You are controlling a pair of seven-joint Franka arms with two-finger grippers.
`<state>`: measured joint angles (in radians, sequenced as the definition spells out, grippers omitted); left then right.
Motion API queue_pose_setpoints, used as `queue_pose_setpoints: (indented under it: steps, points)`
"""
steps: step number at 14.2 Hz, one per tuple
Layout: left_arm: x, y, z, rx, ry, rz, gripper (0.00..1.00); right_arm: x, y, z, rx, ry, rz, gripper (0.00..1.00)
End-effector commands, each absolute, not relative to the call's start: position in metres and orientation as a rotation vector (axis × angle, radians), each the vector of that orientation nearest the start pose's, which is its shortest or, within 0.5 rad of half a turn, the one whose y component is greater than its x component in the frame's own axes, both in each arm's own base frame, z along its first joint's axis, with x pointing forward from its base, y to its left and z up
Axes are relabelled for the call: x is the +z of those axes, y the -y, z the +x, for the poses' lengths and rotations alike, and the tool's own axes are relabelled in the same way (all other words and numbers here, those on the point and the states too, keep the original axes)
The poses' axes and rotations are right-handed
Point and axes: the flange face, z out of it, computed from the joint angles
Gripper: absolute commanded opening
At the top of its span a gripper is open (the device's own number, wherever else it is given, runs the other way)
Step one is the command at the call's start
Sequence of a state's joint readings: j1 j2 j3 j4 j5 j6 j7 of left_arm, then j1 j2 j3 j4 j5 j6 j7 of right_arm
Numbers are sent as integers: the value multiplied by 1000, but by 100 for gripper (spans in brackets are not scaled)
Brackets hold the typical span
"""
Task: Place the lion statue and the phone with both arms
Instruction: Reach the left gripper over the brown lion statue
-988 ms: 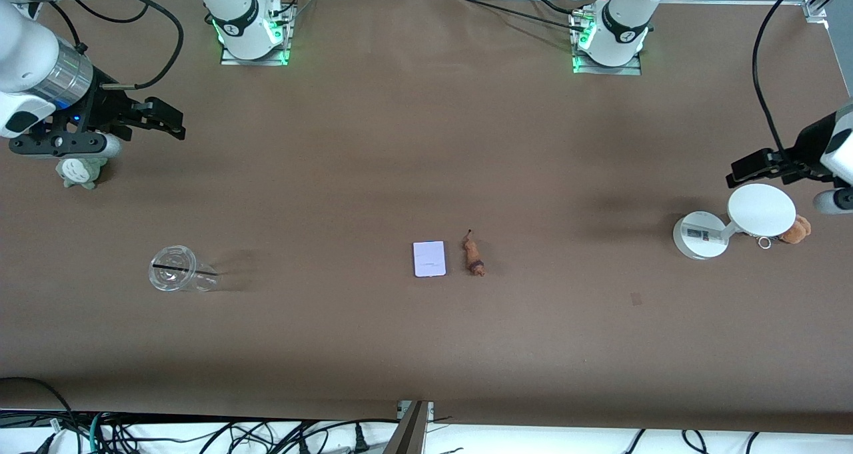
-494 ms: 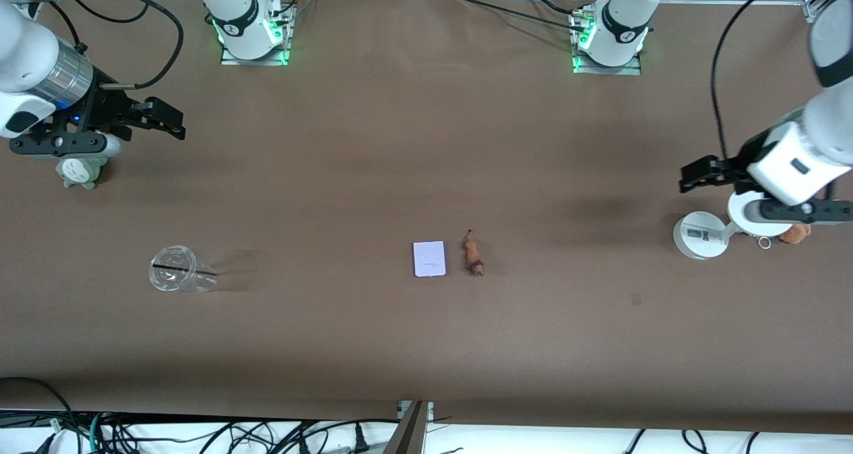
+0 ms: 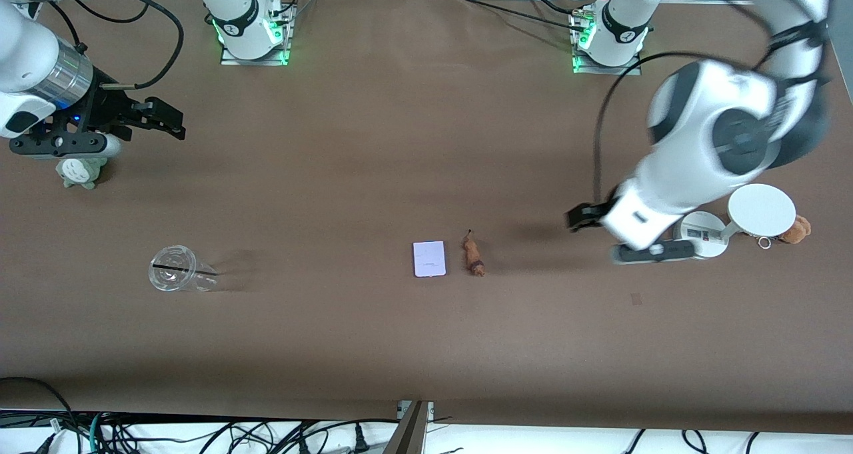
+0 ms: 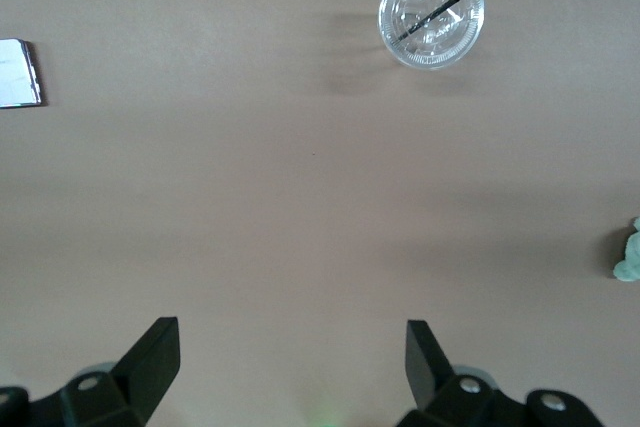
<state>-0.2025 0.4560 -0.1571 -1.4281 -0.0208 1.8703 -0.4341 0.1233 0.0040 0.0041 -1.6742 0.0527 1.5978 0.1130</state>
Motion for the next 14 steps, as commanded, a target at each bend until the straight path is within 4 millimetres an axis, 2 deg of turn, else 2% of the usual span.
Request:
queue_pose_setpoints:
  steps: [1,2,5,7,9,11,14]
  points:
    - [381,292,655,46,169,-3236,100,581,-75,547,130,33,-3093,100]
    - [362,307,656,19,187,-3248,100,579,-75,548,130,30,-3093,100]
    - [327,342,654,-60,178,-3282,100,576,-77,551,119,27,-3090,100]
    - [310,351,654,-90,165,-3287,100,572,-78,554,121,26,-3090,100]
    - [289,369,645,-112,128,-3247,100,565,-80,561,105,22,-3089,100]
    - [273,378,642,-151,159,-3212,100,557,-79,570,81,19,-3088,100]
    - [246,388,637,-161,129,-3210,100,554,-86,571,75,25,-3086,100]
